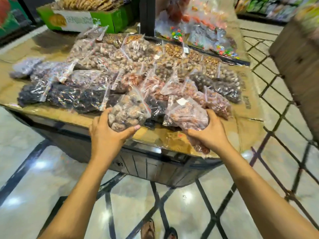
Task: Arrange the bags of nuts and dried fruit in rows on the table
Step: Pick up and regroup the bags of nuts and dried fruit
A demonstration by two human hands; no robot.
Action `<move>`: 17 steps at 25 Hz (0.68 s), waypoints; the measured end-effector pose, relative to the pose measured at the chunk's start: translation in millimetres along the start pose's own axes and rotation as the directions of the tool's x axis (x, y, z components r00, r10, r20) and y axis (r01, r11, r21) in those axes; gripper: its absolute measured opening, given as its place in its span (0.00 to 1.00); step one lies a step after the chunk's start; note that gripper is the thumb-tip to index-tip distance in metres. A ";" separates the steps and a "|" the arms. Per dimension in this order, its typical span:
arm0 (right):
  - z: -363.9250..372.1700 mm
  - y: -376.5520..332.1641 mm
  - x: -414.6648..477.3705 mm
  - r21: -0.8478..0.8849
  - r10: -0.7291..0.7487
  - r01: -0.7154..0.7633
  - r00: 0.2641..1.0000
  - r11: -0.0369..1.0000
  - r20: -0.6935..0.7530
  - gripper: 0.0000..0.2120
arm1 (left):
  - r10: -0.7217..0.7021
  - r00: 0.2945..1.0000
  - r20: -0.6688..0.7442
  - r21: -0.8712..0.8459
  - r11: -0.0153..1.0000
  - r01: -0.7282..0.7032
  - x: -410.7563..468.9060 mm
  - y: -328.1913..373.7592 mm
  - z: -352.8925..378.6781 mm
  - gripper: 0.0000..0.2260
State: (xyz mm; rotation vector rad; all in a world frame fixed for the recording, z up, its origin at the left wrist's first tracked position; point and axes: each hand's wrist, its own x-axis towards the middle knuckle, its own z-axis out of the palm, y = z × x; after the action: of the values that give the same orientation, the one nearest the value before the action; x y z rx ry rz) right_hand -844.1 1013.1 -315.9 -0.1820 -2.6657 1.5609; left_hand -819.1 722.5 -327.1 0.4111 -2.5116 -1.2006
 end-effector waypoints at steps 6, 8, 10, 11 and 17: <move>-43.0 43.2 -21.7 0.112 0.180 -0.163 0.968 0.980 -0.173 0.29 | 0.015 0.991 0.130 -0.039 0.999 -0.010 -6.9 35.0 47.0 0.45; -62.4 49.5 -21.0 0.111 0.194 -0.174 0.958 0.978 -0.213 0.30 | 0.027 0.985 0.172 -0.046 0.999 -0.019 -9.3 50.2 60.6 0.47; -83.3 59.9 -8.5 0.080 0.200 -0.186 0.951 0.979 -0.236 0.31 | 0.041 0.979 0.201 -0.015 0.999 -0.039 -10.1 65.9 75.0 0.50; -94.6 67.6 3.5 0.054 0.199 -0.191 0.947 0.980 -0.252 0.32 | 0.054 0.977 0.208 0.014 0.998 -0.058 -11.0 73.5 83.9 0.50; -154.9 103.7 99.3 -0.053 0.143 -0.156 0.969 0.986 -0.201 0.35 | 0.091 0.981 0.174 0.055 0.993 -0.102 -33.1 106.0 136.9 0.43</move>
State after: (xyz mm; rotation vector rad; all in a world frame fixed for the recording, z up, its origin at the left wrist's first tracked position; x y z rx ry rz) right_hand -919.1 1209.9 -332.1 -0.5237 -2.6039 1.4055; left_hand -857.5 894.5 -330.1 0.2060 -2.6870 -1.1662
